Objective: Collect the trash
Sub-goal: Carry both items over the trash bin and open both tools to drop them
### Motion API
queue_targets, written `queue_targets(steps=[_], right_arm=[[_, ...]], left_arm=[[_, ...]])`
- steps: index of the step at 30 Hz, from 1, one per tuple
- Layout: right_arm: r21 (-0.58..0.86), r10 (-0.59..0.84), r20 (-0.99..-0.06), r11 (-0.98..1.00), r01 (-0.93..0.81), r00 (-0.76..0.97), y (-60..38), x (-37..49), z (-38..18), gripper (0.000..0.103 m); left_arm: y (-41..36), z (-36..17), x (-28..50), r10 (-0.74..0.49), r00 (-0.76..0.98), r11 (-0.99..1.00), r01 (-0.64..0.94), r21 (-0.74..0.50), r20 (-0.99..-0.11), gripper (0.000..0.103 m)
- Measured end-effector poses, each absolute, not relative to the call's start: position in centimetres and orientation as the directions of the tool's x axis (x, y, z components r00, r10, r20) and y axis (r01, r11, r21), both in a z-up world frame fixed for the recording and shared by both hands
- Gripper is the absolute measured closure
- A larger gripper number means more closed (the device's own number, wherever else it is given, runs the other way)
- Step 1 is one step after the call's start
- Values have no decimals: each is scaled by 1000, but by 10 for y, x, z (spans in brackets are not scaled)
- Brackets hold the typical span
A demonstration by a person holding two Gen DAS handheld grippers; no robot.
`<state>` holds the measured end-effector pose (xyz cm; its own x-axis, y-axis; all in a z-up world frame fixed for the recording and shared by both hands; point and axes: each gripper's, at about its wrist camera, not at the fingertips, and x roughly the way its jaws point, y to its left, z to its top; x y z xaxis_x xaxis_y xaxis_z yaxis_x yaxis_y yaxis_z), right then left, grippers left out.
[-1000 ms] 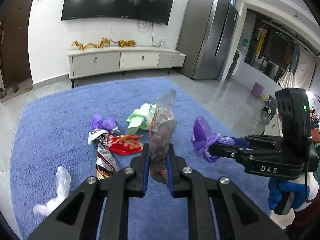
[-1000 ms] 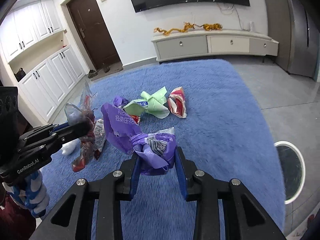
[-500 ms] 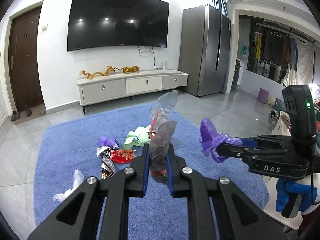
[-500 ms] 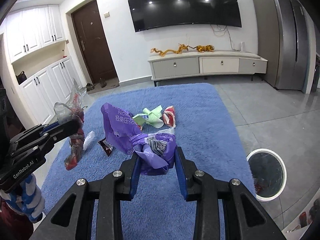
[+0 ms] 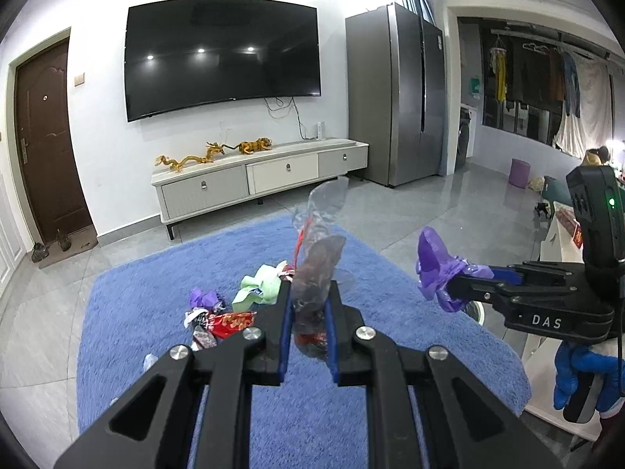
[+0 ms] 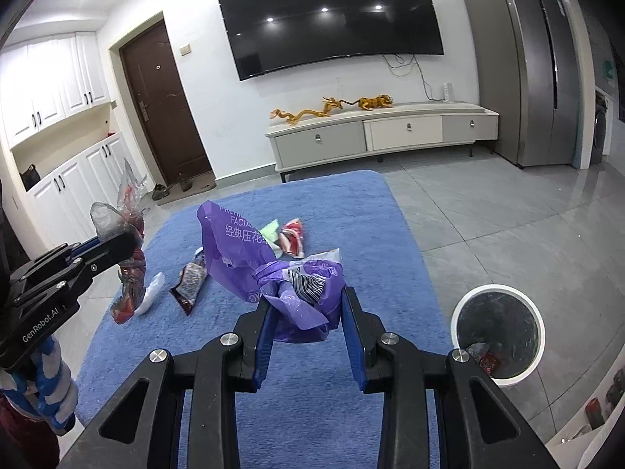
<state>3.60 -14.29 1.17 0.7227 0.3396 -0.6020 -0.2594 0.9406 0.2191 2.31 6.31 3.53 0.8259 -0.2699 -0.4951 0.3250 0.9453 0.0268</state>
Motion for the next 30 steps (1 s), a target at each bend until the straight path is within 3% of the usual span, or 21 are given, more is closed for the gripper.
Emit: queue_targets(steps=[16,30], right_arm=[[333,290,-615,938,-92,733,-234,72,-29,73],[291,79,-731,934,205,678,-357,125,-96,72]], left_arm=[[-23,7,94,-303,735,894,440,86,-606,89],[-173,-61,217,-418,493,814,577,-73,-763,89]])
